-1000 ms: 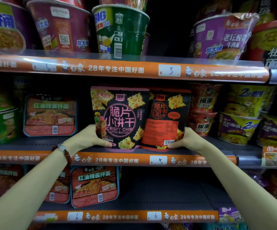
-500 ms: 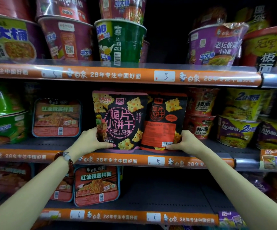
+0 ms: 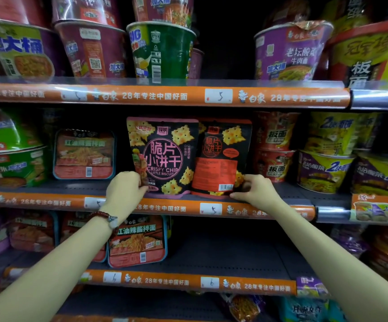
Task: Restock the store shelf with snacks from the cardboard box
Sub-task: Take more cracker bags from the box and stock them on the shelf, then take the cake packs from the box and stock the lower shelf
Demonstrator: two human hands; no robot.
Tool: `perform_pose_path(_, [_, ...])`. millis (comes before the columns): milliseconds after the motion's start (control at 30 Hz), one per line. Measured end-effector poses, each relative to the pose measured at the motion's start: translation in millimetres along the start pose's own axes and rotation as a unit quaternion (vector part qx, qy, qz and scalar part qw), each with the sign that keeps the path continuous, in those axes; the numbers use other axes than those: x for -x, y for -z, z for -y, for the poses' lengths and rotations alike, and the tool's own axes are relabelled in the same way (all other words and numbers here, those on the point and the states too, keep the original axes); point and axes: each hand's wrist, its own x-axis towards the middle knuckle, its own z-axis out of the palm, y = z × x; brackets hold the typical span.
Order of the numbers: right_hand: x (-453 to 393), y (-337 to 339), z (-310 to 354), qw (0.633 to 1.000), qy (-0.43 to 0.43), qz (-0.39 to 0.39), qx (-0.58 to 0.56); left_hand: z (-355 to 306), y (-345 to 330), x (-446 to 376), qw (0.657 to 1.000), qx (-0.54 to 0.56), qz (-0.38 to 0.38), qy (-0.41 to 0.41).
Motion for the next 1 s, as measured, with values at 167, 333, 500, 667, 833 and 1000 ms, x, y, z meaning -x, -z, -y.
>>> perform_pose_path(167, [16.5, 8.2, -9.0, 1.0, 0.013, 0.002, 0.007, -37.2, 3.2, 5.3, 0.996, 0.047, 0.025, -0.068])
perform_pose_path(333, [41.7, 25.2, -25.2, 0.997, 0.06, 0.002, 0.042, -92.8, -12.5, 10.9, 0.979, 0.099, 0.072, -0.161])
perform_pose_path(500, [73.3, 53.7, -59.7, 0.995, 0.038, -0.005, 0.088, -175.4, -31.0, 21.4, 0.938, 0.146, 0.11, -0.293])
perform_pose_path(667, [124.9, 93.4, -114.7, 0.988, -0.042, 0.013, 0.147, -271.8, -53.1, 41.6, 0.894, 0.17, 0.185, -0.37])
perform_pose_path(833, [198.3, 127.2, -176.2, 0.967, -0.188, 0.019, 0.17, -367.7, -86.3, 80.6, 0.826, 0.188, 0.266, -0.461])
perform_pose_path(1000, [282.6, 152.7, -228.3, 0.922, -0.352, 0.006, 0.158, -458.4, -121.3, 134.5, 0.741, 0.203, 0.34, -0.542])
